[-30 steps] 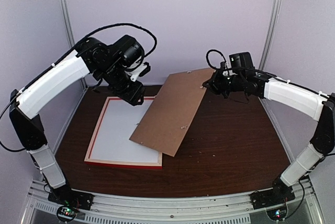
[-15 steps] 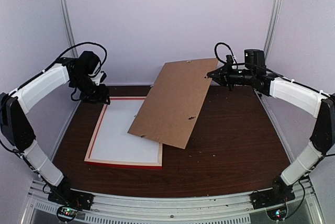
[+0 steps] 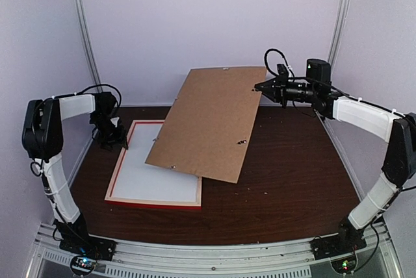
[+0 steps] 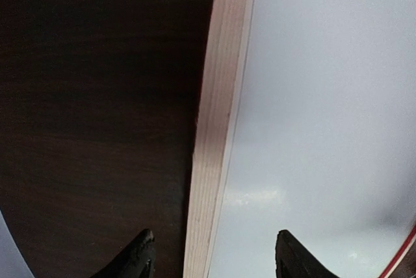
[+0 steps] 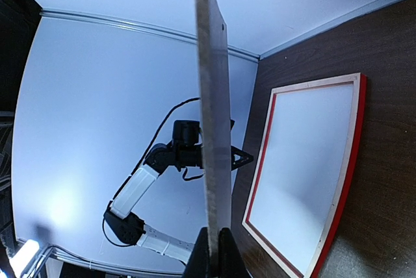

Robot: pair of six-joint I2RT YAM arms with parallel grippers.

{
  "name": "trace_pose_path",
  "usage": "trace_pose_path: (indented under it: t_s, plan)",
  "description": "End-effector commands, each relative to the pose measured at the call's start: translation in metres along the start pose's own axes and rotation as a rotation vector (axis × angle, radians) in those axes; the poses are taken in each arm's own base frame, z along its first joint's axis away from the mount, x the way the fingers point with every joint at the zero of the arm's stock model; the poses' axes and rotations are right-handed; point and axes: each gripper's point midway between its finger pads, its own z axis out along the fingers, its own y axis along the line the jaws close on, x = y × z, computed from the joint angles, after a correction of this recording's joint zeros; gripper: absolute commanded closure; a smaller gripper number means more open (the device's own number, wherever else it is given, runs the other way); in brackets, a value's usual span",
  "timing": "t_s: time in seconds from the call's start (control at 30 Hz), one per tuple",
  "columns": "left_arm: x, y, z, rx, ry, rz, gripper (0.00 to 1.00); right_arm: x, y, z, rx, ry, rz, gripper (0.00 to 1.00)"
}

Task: Put the photo into the frame
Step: Move the frame body to the center of the board.

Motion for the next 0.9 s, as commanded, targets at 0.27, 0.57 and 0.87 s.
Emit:
trace_pose_path:
  t_s: [0.27,0.57,0.87]
  plan:
    - [-0.014,-0.012,0.045,0.085,0.075,0.031,0.41,0.005,-0.004,-0.005,-0.052,0.036,-0.018,1.0]
    - [0.006,-0.034,0.052,0.231,0.114,0.018,0.65,0.007,-0.022,-0.008,-0.024,0.039,-0.002,1.0]
    - [0.03,-0.067,0.058,0.242,0.143,0.095,0.74,0.011,-0.029,-0.016,0.008,0.047,-0.004,1.0]
